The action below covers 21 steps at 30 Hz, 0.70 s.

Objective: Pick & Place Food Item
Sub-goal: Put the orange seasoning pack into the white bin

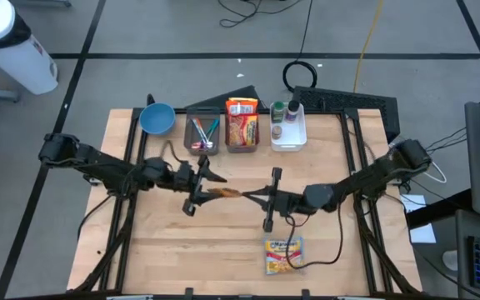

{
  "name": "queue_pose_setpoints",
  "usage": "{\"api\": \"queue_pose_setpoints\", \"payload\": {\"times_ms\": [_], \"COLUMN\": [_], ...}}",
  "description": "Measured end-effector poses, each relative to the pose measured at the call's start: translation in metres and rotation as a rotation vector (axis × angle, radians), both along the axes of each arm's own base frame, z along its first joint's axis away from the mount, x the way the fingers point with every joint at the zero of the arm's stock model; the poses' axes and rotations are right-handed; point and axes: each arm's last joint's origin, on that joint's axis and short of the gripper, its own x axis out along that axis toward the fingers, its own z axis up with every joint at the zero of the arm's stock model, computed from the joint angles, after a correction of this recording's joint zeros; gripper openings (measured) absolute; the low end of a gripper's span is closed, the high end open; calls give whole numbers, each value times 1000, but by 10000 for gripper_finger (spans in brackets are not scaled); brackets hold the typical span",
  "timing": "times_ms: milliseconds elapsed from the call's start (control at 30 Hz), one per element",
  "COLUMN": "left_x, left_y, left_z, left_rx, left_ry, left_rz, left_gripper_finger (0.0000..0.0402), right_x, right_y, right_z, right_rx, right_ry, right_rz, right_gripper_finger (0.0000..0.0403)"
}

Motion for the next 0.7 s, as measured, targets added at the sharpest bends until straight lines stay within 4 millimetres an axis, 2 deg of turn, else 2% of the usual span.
{"api": "queue_pose_setpoints", "payload": {"times_ms": [100,233,333,433,567,700], "left_x": [11,21,22,25,31,44], "left_y": [-5,-10,-13,-14,-11,-10], "left_z": [18,47,68,84,92,85], "left_rx": [76,171,226,255,265,272], "left_ry": [194,456,535,543,588,652], "left_rz": [6,26,58,94,109,108], "left_gripper_finger": [258,274,274,268,257,248], "right_x": [-7,-14,-14,-13,-12,-10], "right_y": [-8,-16,-21,-23,-25,-26], "right_z": [6,10,8,5,4,1], "right_rx": [40,97,146,176,201,205], "right_ry": [67,143,182,215,219,237], "right_rz": [-6,34,73,117,144,158], "right_gripper_finger": [0,0,0,0,0,0]}}
